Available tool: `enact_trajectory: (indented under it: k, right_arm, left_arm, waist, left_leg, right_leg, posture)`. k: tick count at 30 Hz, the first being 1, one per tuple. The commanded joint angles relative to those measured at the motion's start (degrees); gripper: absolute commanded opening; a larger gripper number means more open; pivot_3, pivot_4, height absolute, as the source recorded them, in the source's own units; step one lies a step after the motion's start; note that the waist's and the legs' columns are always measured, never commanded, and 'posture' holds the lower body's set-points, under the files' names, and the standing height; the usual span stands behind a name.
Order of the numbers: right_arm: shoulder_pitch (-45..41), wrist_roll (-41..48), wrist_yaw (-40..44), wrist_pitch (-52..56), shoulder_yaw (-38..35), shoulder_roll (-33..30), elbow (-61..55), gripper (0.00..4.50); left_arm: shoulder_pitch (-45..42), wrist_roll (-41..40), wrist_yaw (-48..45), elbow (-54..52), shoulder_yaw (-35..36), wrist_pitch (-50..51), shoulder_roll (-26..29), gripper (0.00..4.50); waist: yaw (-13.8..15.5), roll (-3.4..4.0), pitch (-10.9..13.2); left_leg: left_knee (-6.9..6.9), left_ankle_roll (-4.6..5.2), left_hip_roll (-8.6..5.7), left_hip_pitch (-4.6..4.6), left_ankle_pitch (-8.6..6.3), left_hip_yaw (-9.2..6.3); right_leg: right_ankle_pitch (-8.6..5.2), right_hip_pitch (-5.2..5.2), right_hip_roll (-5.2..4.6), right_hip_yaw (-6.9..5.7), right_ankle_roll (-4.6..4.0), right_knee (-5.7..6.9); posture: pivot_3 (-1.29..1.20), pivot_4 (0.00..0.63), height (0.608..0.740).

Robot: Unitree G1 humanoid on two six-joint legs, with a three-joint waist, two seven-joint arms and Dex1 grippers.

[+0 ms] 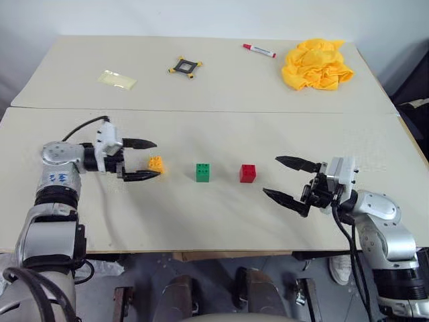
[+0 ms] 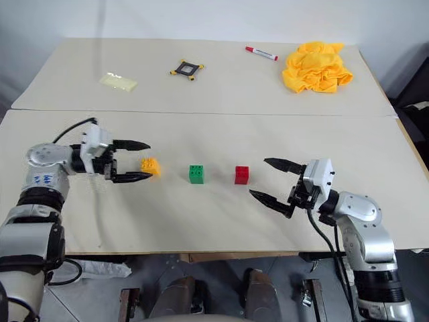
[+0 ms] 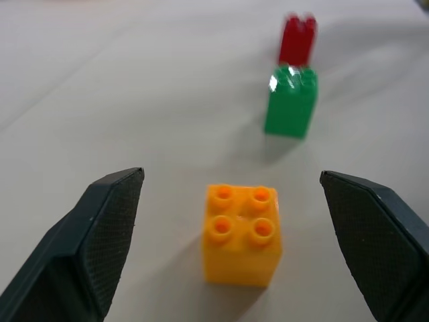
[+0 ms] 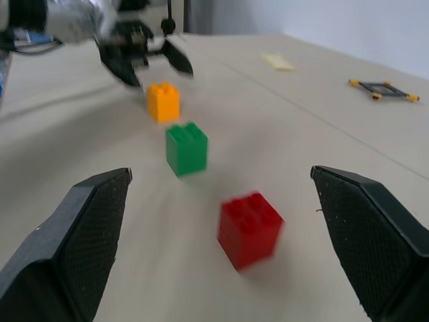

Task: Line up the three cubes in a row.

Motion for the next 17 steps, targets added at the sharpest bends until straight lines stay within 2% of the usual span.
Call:
enact_trajectory:
  k: [1, 9, 14, 17]
  right_arm:
    - [-2.56, 0.05, 6.09, -2.27, -1.30, -3.07, 5.29, 4.50]
    - [-10.52, -0.08, 16.97, -6.26, -0.48, -5.19, 13.95, 4.50]
    - [-13.42, 0.30, 17.68, -5.41, -0.41, -4.29, 15.19, 4.50]
    - [-13.78, 0.13, 16.94, -5.36, -0.30, -3.44, 15.46, 4.50]
  left_arm:
    - [8.14, -4.14, -0.06, -11.88, 4.61, 5.78, 3.64, 4.48]
    - [21.72, -6.03, 6.45, -30.12, 10.97, 11.81, 8.07, 4.48]
    - [25.27, -7.43, 11.34, -34.66, 14.35, 14.53, 7.25, 4.48]
    - [27.00, -4.88, 12.48, -33.28, 13.78, 10.13, 6.76, 4.48]
  waist:
    - [-0.53, 0.02, 0.01]
    - [-0.20, 0.02, 0.04]
    - [-0.25, 0.04, 0.04]
    - [-0.38, 0.04, 0.04]
  left_leg:
    - [-0.03, 0.00, 0.00, 0.00, 0.00, -0.03]
    - [0.11, 0.02, -0.02, -0.01, 0.01, -0.12]
    - [0.09, 0.03, -0.06, 0.00, 0.00, -0.12]
    - [0.08, 0.03, -0.07, 0.01, 0.00, -0.11]
  right_leg:
    - [0.00, 0.00, -0.03, 0.00, 0.00, 0.01]
    - [0.00, 0.07, -0.18, 0.00, 0.00, 0.08]
    - [0.00, 0.06, -0.26, -0.01, 0.00, 0.11]
    - [0.00, 0.06, -0.25, -0.01, 0.00, 0.12]
  posture:
    - [0.00, 0.150, 0.740]
    - [0.00, 0.150, 0.740]
    - [0.00, 0.150, 0.740]
    - [0.00, 0.150, 0.740]
